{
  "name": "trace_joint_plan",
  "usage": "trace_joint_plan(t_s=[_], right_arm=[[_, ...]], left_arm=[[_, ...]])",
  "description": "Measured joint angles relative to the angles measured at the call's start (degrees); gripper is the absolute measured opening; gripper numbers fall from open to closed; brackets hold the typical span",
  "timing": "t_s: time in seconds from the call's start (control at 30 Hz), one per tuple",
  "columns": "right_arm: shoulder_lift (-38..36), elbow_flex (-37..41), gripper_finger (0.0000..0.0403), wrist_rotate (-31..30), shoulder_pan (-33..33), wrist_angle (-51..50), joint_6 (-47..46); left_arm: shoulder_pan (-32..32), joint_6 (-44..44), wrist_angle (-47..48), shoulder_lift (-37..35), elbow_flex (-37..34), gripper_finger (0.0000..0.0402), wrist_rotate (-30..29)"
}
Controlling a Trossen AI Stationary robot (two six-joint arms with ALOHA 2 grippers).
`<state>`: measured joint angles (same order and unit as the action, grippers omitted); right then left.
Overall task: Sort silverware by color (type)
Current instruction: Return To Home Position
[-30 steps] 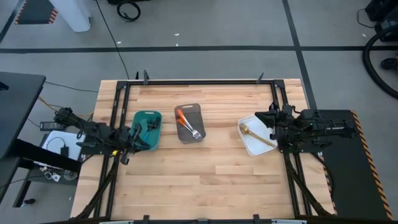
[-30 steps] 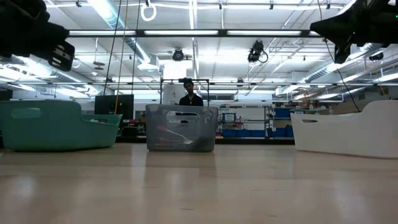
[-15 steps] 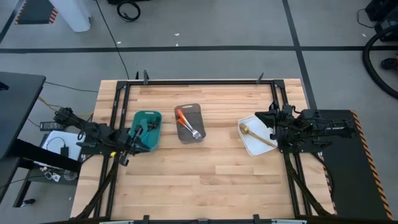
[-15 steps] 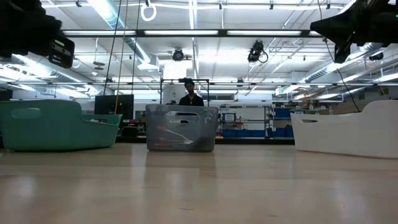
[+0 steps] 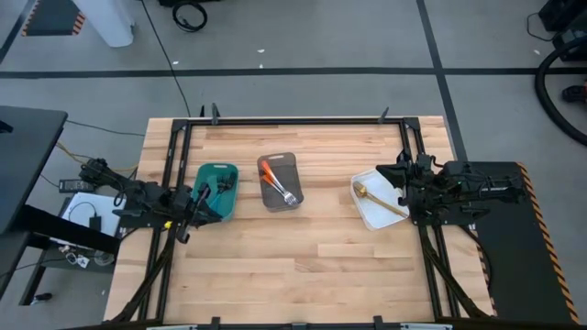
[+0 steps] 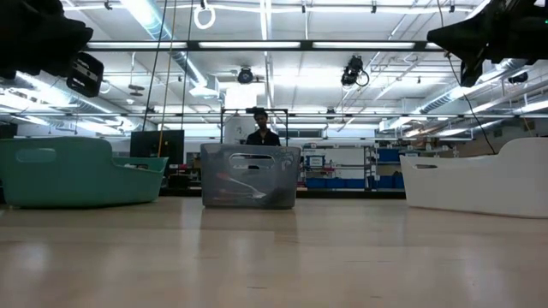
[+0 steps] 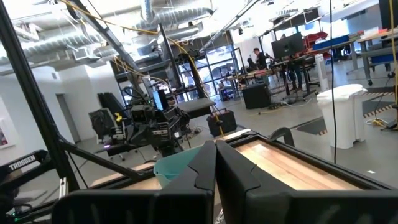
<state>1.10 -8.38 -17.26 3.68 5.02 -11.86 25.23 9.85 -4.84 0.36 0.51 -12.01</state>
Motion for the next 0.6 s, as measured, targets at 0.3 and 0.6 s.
trace_joint_plan(t_s=[0.3, 0.6], right_arm=[[0.00, -0.02, 0.0017, 0.00, 0.01, 0.00, -0.01], [0.00, -0.04, 0.0017, 0.00, 0.00, 0.00, -0.01]], left_arm=[[0.00, 0.00, -0.33, 0.00, 0.00, 0.0041, 0.20], [0.00, 0.00, -0.42, 0.00, 0.00, 0.0041, 0.22]])
